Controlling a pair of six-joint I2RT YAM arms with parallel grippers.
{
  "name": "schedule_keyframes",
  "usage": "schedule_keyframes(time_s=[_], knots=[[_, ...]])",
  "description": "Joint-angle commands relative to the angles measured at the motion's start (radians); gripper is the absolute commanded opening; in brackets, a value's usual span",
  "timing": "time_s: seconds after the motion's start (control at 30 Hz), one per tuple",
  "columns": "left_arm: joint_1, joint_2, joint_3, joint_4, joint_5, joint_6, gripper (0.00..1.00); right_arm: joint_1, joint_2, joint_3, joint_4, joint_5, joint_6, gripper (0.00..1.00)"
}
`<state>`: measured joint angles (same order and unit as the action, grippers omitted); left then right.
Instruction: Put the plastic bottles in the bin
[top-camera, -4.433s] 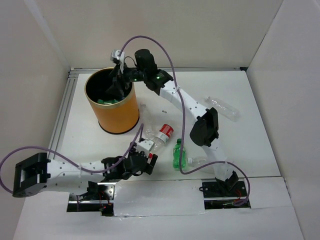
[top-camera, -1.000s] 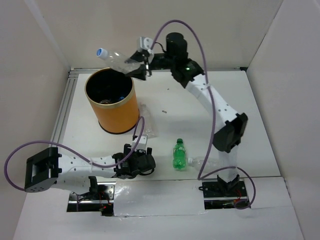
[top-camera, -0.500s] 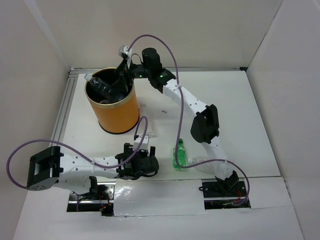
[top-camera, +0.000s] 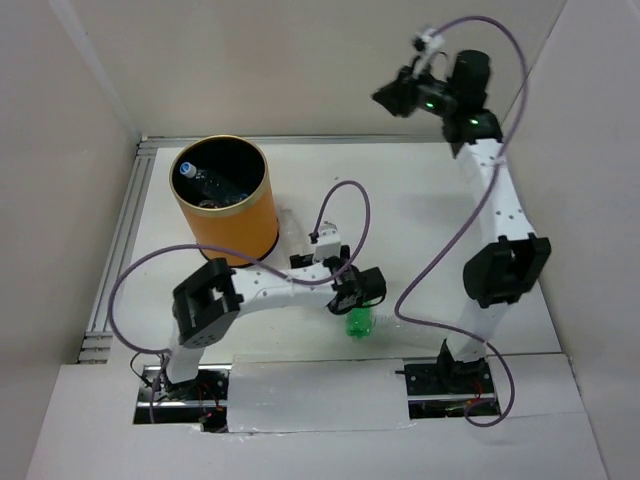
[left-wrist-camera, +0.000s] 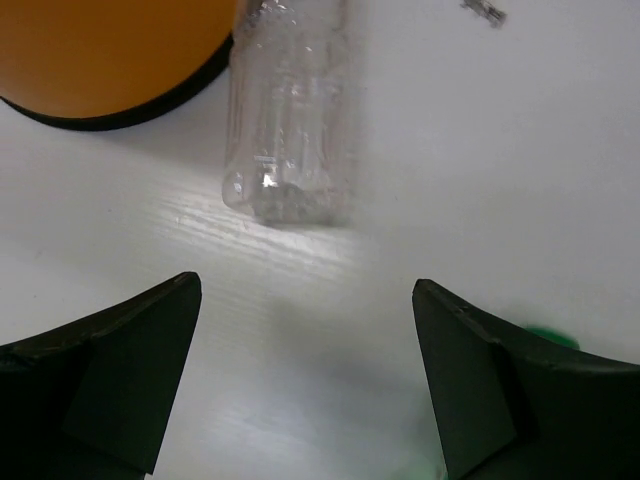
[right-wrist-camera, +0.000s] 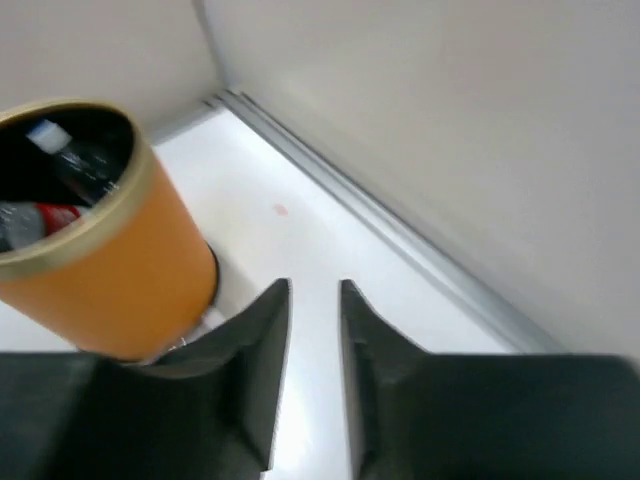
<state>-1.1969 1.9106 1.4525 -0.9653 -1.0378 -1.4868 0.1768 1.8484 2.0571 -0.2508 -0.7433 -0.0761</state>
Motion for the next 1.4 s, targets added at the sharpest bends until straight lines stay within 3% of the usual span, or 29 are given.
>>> schedule_keyframes(time_s=[0.0,0.07,0.17,0.43,0.67,0.77,0.87,1.0,1.03,1.13,1.23,1.37], knots=[[0.066,0.125,0.144,-0.354,-0.042,-0.239,0.99,-0.147,-0.103,-0.187,-0.165,-0.117,-0.057,0.37],[0.1,0.139,0.158,-0.32,-0.021,-0.186,0.99,-0.258,-0.155,-0.363,-0.165,-0.16,-0.076,0.55],[0.164,0.099,0.09,-0.179,0.025,-0.086,0.99,-0.379,-0.282,-0.582,-0.142,-0.228,-0.105,0.66],[0.287,0.054,-0.015,0.234,0.119,0.311,0.99,-0.533,-0.394,-0.856,-0.153,-0.323,-0.18,0.71],[0.318,0.1,-0.064,0.345,0.182,0.401,0.97,-0.542,-0.434,-0.92,-0.153,-0.344,-0.18,0.76],[0.318,0.091,-0.075,0.398,0.205,0.433,0.77,-0.542,-0.457,-0.946,-0.143,-0.344,-0.192,0.76],[0.29,0.045,-0.119,0.457,0.205,0.483,0.47,-0.542,-0.476,-0.986,-0.157,-0.363,-0.24,0.68],[0.208,-0.063,-0.191,0.589,0.243,0.632,0.25,-0.542,-0.485,-1.019,-0.22,-0.383,-0.323,0.52],[0.192,-0.138,-0.201,0.626,0.264,0.673,0.22,-0.542,-0.485,-1.032,-0.244,-0.383,-0.341,0.47],[0.16,-0.267,-0.202,0.747,0.314,0.827,0.07,-0.542,-0.494,-1.065,-0.275,-0.383,-0.401,0.46],[0.16,-0.404,-0.124,0.775,0.344,0.936,0.0,-0.542,-0.503,-1.101,-0.275,-0.392,-0.428,0.46],[0.235,-0.519,-0.04,0.766,0.32,1.002,0.0,-0.542,-0.512,-1.144,-0.266,-0.392,-0.429,0.46]])
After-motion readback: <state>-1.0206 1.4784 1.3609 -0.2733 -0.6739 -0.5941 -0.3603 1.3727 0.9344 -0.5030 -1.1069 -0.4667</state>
